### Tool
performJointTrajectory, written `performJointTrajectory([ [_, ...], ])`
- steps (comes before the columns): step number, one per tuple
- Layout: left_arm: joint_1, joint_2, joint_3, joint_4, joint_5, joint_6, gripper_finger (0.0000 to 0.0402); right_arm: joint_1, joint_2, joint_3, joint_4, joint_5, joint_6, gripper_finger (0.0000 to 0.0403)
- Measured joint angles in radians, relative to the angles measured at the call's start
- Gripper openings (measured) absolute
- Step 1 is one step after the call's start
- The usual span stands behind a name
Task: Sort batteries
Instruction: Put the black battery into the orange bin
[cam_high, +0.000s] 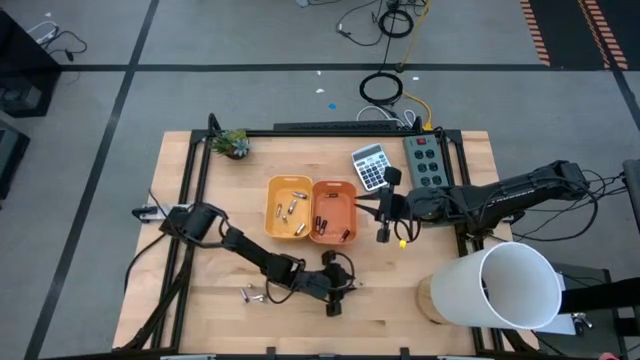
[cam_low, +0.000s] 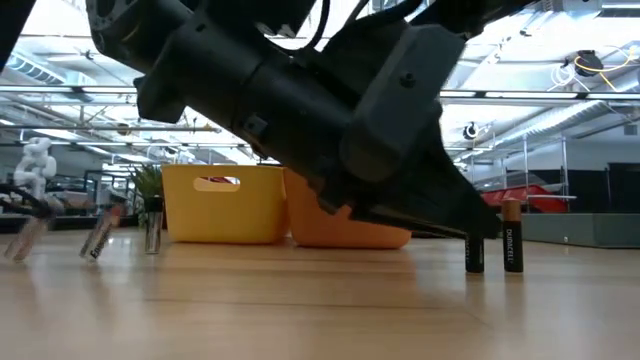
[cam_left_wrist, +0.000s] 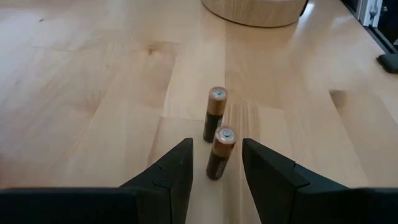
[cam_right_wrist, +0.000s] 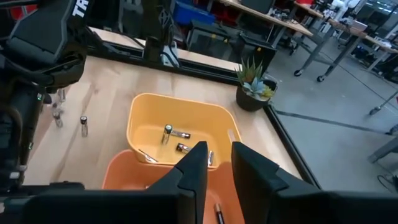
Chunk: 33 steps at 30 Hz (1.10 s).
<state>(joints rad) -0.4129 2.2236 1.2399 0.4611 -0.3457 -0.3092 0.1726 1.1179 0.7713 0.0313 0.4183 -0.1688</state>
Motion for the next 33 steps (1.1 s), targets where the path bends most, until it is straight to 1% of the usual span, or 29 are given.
performJointTrajectory([
  [5, 0.006, 0.009, 0.01, 0.0, -0.015, 0.007, 0.0147, 0.0, 0.0, 0.0, -0.006, 0.0, 0.005, 0.0064],
  [7, 0.01, 0.008, 0.01, -0.002, -0.015, 0.028, 0.0137, 0.0, 0.0, 0.0, -0.008, 0.0, 0.009, 0.0064],
  [9, 0.013, 0.008, 0.01, -0.01, -0.014, 0.032, 0.0115, 0.0, 0.0, 0.0, -0.013, 0.0, 0.015, 0.0064],
  [13, 0.015, 0.008, 0.01, -0.017, 0.021, 0.048, 0.004, 0.0, 0.0, 0.0, -0.028, -0.001, 0.027, 0.0064],
  [14, 0.015, 0.007, 0.011, -0.022, 0.027, 0.057, 0.0035, 0.0, 0.0, 0.0, -0.031, 0.0, 0.029, 0.0064],
  [16, 0.015, -0.006, 0.011, -0.051, 0.042, 0.062, 0.0035, 0.0, 0.0, 0.0, -0.037, -0.001, 0.035, 0.0064],
  [20, 0.021, -0.079, 0.009, -0.185, 0.055, 0.098, 0.0035, 0.0, 0.0, 0.0, -0.047, -0.001, 0.045, 0.0064],
  [26, 0.039, -0.267, 0.01, -0.345, -0.053, 0.24, 0.0035, 0.008, 0.0, 0.0, -0.052, 0.0, 0.045, 0.0064],
  [28, 0.063, -0.313, 0.005, -0.395, -0.08, 0.284, 0.0035, 0.014, 0.0, 0.0, -0.053, 0.0, 0.044, 0.0064],
  [30, 0.105, -0.349, -0.011, -0.41, -0.094, 0.313, 0.0035, 0.019, 0.0, 0.0, -0.051, 0.0, 0.044, 0.0064],
  [33, 0.18, -0.362, -0.049, -0.424, -0.092, 0.32, 0.0035, 0.028, 0.0, 0.0, -0.051, 0.001, 0.042, 0.0064],
])
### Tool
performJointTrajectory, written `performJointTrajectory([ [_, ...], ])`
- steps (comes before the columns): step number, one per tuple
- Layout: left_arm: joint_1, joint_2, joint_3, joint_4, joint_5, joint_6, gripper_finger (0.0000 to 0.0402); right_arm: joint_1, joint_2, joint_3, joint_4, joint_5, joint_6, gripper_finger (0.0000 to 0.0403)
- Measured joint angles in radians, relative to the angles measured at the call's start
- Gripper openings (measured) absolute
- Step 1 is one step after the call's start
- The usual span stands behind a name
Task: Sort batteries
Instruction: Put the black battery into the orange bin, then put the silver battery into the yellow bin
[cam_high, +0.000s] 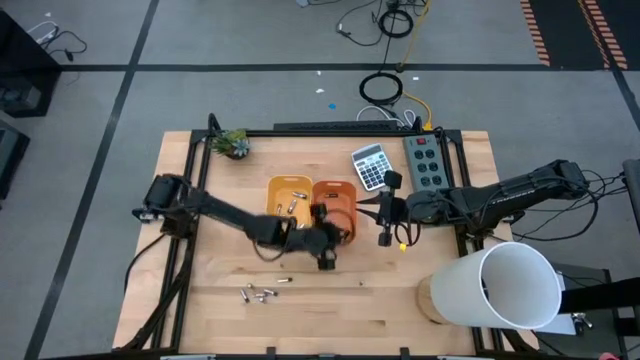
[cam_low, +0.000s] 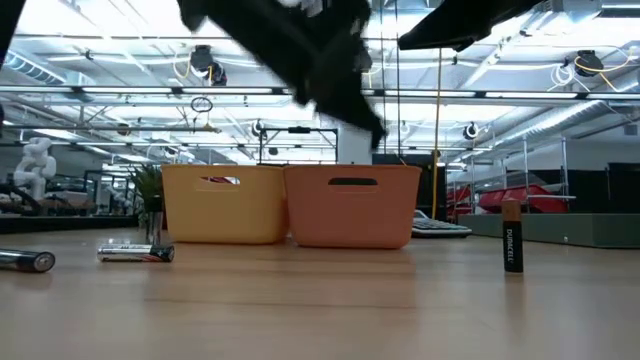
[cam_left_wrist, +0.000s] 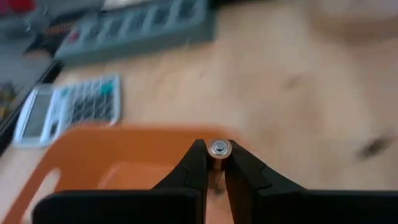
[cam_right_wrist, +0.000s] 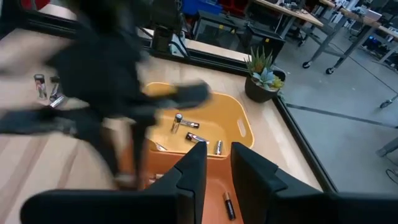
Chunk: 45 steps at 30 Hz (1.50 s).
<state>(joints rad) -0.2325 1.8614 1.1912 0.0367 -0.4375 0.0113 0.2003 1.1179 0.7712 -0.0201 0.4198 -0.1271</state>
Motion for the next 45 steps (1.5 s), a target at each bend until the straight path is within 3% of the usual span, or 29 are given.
performJointTrajectory([
  [4, 0.09, 0.003, -0.051, 0.013, 0.089, 0.003, 0.0035, 0.006, 0.0, 0.0, -0.001, 0.002, -0.005, 0.0064],
  [9, 0.156, -0.011, -0.081, 0.014, 0.115, 0.074, 0.0035, 0.011, 0.0, 0.0, -0.013, 0.043, -0.011, 0.0064],
  [16, 0.304, -0.013, -0.119, 0.025, 0.319, 0.078, 0.0038, 0.011, 0.0, 0.0, -0.008, 0.054, -0.026, 0.0064],
  [22, 0.351, -0.03, -0.119, 0.045, 0.38, 0.101, 0.0138, 0.011, 0.0, 0.0, -0.016, 0.055, -0.022, 0.0064],
  [26, 0.346, -0.06, -0.115, 0.04, 0.381, 0.15, 0.0172, 0.011, 0.0, 0.0, -0.019, 0.055, -0.022, 0.0064],
  [31, 0.284, -0.138, -0.114, 0.058, 0.459, 0.254, 0.0177, 0.011, 0.0, 0.0, -0.023, 0.056, -0.026, 0.0064],
  [35, 0.211, -0.146, -0.114, 0.052, 0.497, 0.233, 0.0178, 0.011, 0.0, 0.001, -0.024, 0.058, -0.031, 0.0064],
  [45, 0.044, 0.02, -0.114, 0.292, 0.607, 0.123, 0.0179, 0.011, 0.0, 0.001, 0.017, 0.078, -0.045, 0.0063],
])
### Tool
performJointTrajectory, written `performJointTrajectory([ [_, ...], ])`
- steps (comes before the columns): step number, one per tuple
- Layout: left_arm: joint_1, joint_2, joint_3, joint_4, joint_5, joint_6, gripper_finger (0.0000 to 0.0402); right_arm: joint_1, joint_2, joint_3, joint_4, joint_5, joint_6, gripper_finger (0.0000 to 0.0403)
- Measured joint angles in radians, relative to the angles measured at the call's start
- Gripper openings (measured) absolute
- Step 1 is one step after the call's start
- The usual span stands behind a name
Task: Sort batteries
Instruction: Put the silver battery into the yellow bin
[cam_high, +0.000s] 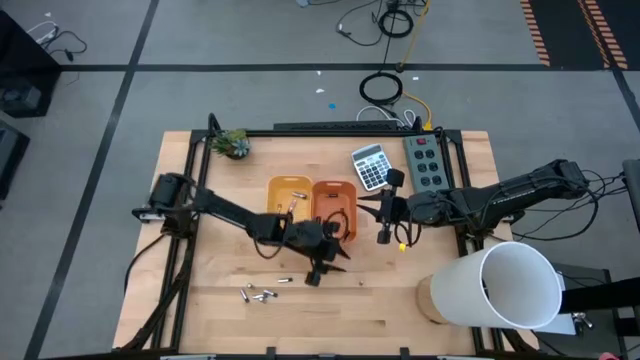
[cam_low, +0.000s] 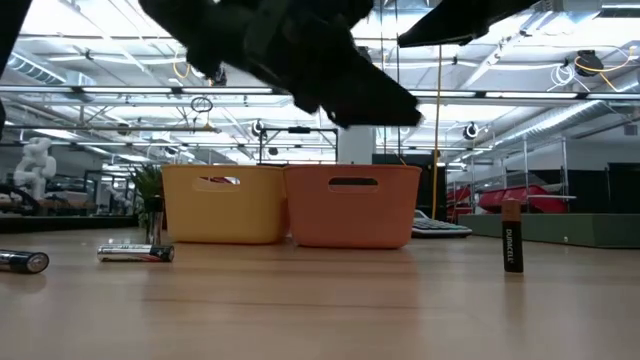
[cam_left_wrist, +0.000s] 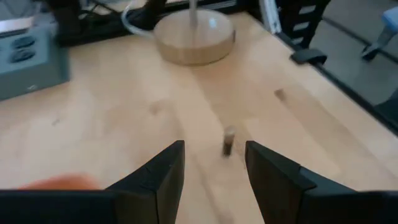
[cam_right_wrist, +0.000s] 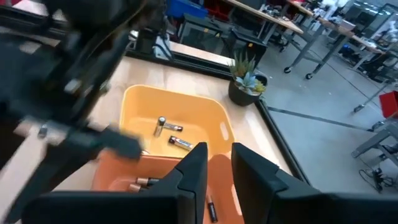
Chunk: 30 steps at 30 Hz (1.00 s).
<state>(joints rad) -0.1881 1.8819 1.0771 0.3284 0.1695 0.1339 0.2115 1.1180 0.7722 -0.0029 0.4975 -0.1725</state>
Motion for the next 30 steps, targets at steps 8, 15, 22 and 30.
performJointTrajectory([
  [8, -0.046, 0.053, 0.0, -0.065, -0.101, -0.102, 0.0179, 0.013, 0.0, 0.0, -0.007, 0.003, 0.015, 0.0063],
  [15, -0.14, -0.073, 0.001, -0.36, -0.228, -0.128, 0.018, 0.021, 0.0, 0.0, -0.064, 0.006, 0.045, 0.0063],
  [22, -0.224, -0.156, 0.001, -0.675, -0.311, -0.276, 0.018, 0.043, 0.0, 0.0, -0.091, 0.034, 0.086, 0.0063],
  [30, -0.271, -0.18, 0.0, -0.905, -0.41, -0.425, 0.018, 0.062, 0.0, 0.0, -0.076, 0.035, 0.079, 0.0063],
])
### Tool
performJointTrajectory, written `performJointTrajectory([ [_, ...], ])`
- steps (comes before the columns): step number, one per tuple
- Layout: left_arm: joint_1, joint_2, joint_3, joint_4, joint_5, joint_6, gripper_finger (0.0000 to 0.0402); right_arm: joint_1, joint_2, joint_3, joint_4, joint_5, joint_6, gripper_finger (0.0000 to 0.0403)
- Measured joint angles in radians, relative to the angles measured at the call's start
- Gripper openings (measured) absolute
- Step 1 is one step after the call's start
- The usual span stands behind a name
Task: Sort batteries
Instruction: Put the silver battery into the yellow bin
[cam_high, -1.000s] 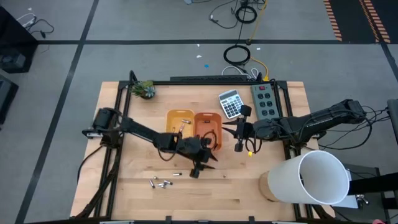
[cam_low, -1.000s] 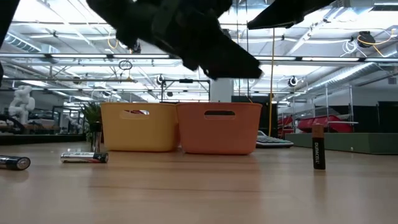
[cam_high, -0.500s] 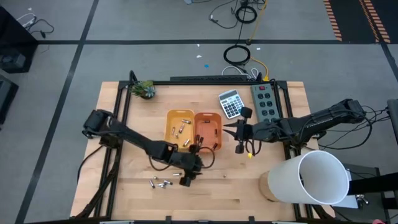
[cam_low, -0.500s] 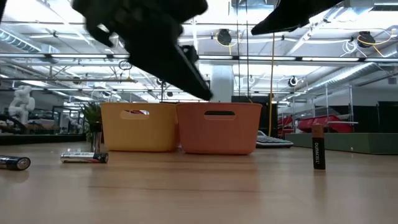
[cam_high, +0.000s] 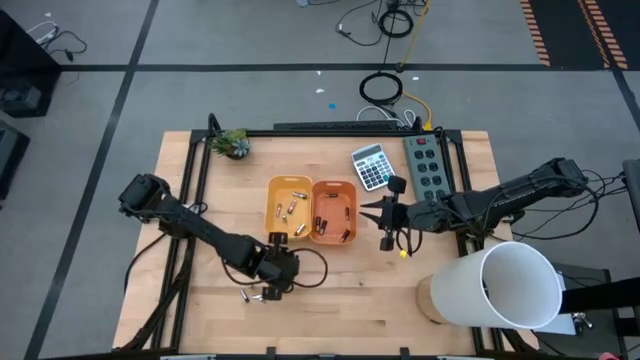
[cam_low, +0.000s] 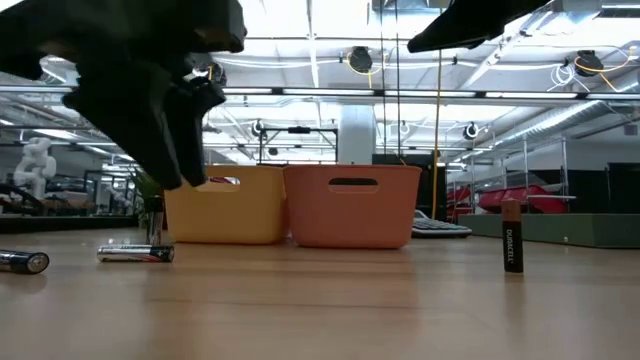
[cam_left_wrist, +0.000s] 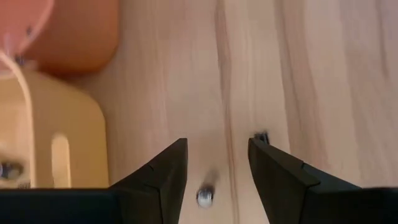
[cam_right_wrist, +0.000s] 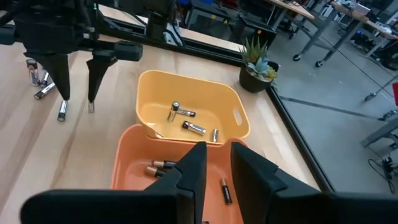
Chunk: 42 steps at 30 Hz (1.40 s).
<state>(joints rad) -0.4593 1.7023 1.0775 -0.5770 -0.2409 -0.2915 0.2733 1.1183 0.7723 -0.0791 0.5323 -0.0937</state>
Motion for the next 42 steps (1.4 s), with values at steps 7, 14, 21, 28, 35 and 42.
performJointTrajectory([
  [7, -0.001, 0.0, -0.056, 0.004, -0.007, -0.049, 0.018, 0.0, 0.0, 0.0, 0.001, 0.0, -0.018, 0.0063],
  [14, -0.001, 0.0, -0.149, 0.118, 0.002, -0.086, 0.018, 0.0, 0.0, 0.0, 0.008, 0.0, -0.023, 0.0063],
  [21, 0.0, 0.0, -0.191, 0.174, 0.002, -0.089, 0.0146, 0.0, 0.0, 0.0, 0.043, -0.003, -0.041, 0.0063],
  [28, 0.002, -0.001, -0.205, 0.208, 0.0, -0.066, 0.0033, 0.0, 0.0, 0.0, 0.054, -0.006, -0.048, 0.0063],
  [35, 0.012, -0.178, -0.202, 0.21, 0.0, -0.035, 0.0033, 0.0, 0.0, 0.0, 0.053, -0.006, -0.045, 0.0063],
  [42, 0.113, -0.374, -0.234, 0.147, -0.184, -0.037, 0.0033, 0.0, 0.0, 0.0, 0.053, -0.006, -0.048, 0.0063],
])
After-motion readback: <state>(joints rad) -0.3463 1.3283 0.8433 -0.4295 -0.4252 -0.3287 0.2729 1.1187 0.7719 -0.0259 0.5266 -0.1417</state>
